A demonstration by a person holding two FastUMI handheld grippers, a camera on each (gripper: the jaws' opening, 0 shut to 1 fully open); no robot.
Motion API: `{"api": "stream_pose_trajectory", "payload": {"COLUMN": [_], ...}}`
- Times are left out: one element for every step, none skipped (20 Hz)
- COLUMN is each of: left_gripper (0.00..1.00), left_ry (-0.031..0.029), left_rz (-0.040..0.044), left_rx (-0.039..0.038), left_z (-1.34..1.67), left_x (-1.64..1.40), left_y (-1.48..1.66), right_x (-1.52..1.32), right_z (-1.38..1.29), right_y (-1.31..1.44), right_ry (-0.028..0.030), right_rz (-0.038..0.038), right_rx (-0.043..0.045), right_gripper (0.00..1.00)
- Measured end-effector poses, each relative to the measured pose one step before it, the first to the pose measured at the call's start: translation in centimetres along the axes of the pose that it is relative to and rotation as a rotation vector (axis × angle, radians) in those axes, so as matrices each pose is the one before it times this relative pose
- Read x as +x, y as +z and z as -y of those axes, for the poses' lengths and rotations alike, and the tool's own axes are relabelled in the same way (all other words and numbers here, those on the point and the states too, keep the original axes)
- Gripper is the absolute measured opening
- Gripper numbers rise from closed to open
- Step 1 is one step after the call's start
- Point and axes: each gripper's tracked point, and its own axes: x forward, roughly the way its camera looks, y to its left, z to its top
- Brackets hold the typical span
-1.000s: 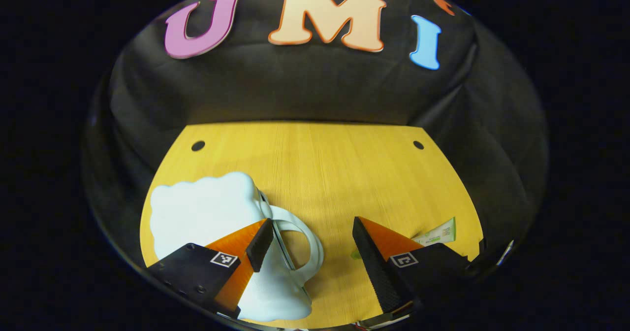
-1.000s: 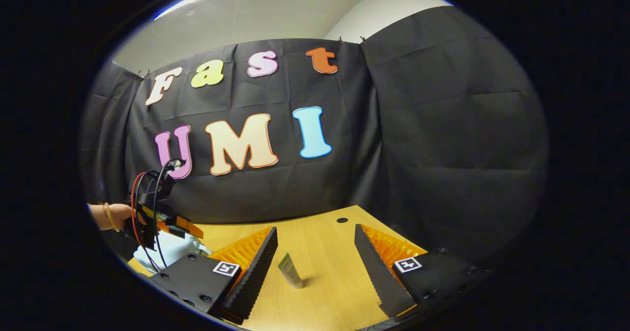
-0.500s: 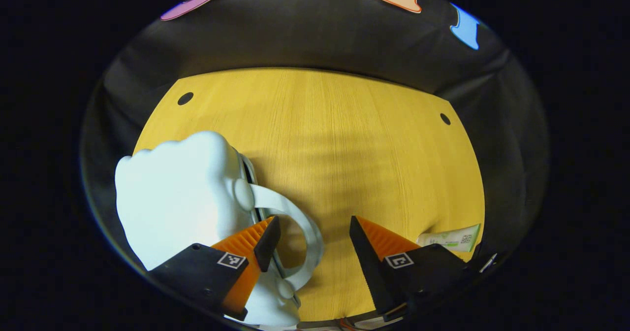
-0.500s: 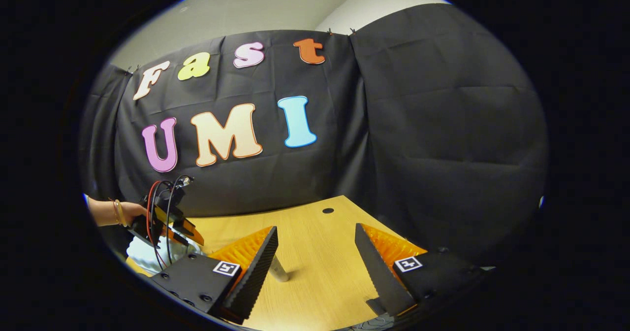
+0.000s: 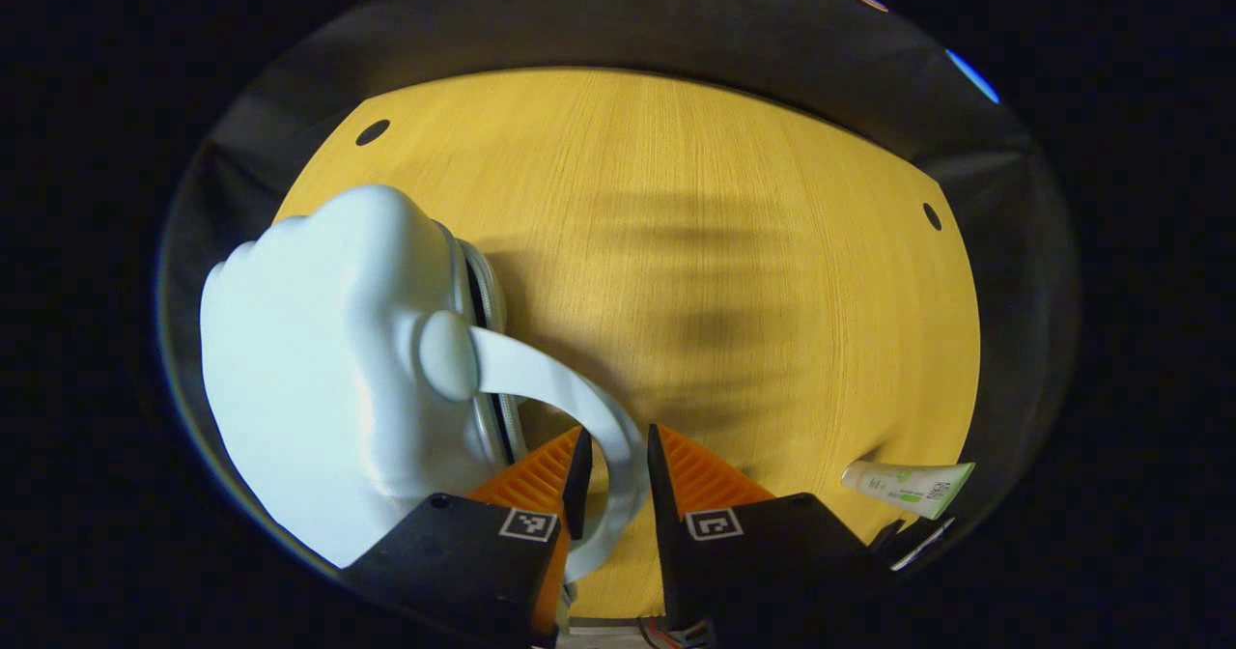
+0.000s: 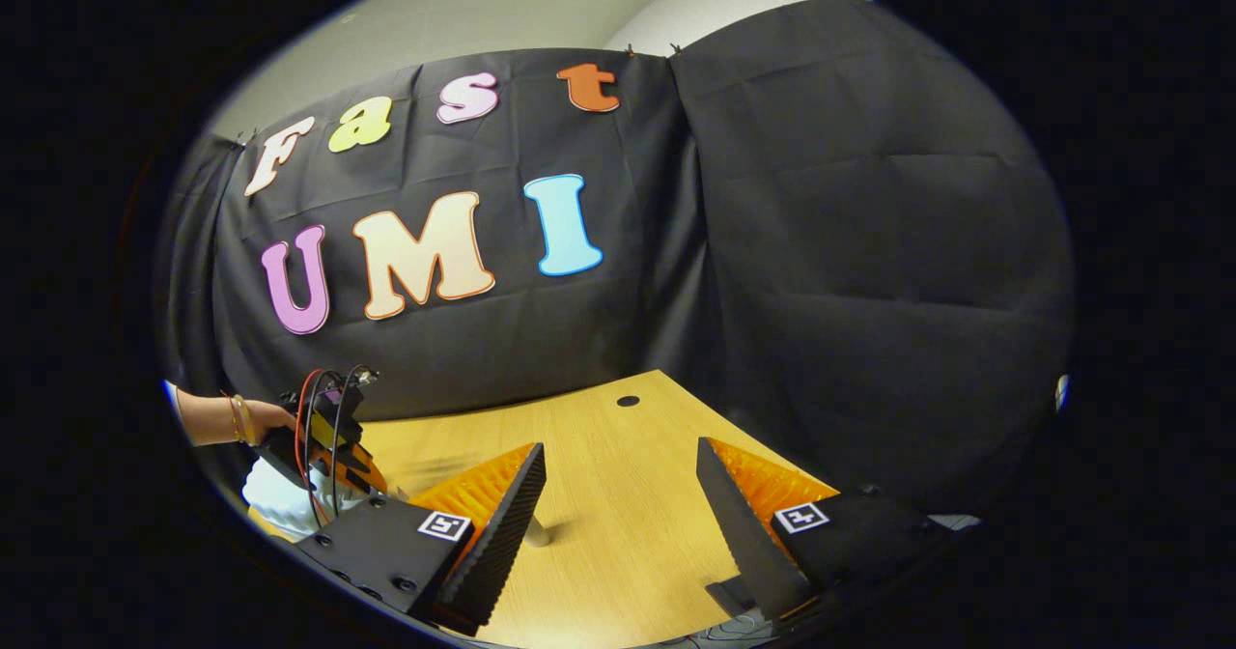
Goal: First open the suitcase, pack the skin care products into it, and then close the suitcase.
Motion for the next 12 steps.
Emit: {"api": "stream_pose_trajectory", "payload": {"left_gripper": [0.32, 0.30, 0.25, 0.20, 0.16, 0.14, 0.12, 0.10, 0.08, 0.07, 0.05, 0.05], "left_ry": [0.00696, 0.00143, -0.00513, -0.01014, -0.00905, -0.00527, -0.00632, -0.00673, -0.00484, 0.00195, 0.00273, 0.00172], "left_rz": [-0.01088, -0.00968, -0.00993, -0.00819, -0.00676, -0.00540, -0.00372, -0.00028, 0.00121, 0.00055, 0.00146, 0.00489], "left_rx": [-0.00406, -0.01029, -0.01389, -0.01280, -0.00393, 0.00727, 0.00929, 0.00218, -0.00186, -0.00620, -0.00048, 0.00521], "left_z": [-0.167, -0.186, 0.016, 0.175, 0.018, -0.011, 0.048, 0.023, 0.036, 0.042, 0.034, 0.084], "left_x": [0.305, 0.289, 0.226, 0.173, 0.202, -0.021, -0.067, -0.117, -0.020, -0.063, -0.131, -0.202], "left_y": [-0.235, -0.032, -0.124, -0.096, -0.064, 0.041, -0.036, 0.101, -0.042, 0.002, 0.070, 0.116], "right_x": [0.107, 0.103, -0.044, 0.064, 0.037, -0.031, 0.046, 0.003, 0.046, 0.118, -0.001, 0.051], "right_z": [0.281, 0.226, 0.287, 0.168, 0.198, 0.074, 0.122, 0.035, 0.049, -0.078, -0.127, -0.105], "right_y": [-0.144, 0.127, 0.056, 0.040, -0.172, -0.098, -0.216, -0.136, -0.205, -0.138, -0.124, 0.021], "right_ry": [-0.00603, -0.00611, -0.00505, -0.00329, -0.00148, -0.00117, 0.00113, 0.00153, 0.00081, 0.00203, 0.00327, 0.00382], "right_rz": [-0.00223, 0.00158, 0.00184, -0.00098, -0.00391, -0.00679, -0.00693, -0.00522, -0.00443, -0.00467, -0.00234, -0.00066], "right_rx": [0.00186, -0.00187, -0.00266, -0.00177, -0.00082, 0.00038, 0.00103, -0.00008, -0.00065, -0.00085, -0.00123, -0.00145], "right_gripper": [0.98, 0.98, 0.98, 0.98, 0.98, 0.98, 0.98, 0.98, 0.98, 0.98, 0.98, 0.94]}}
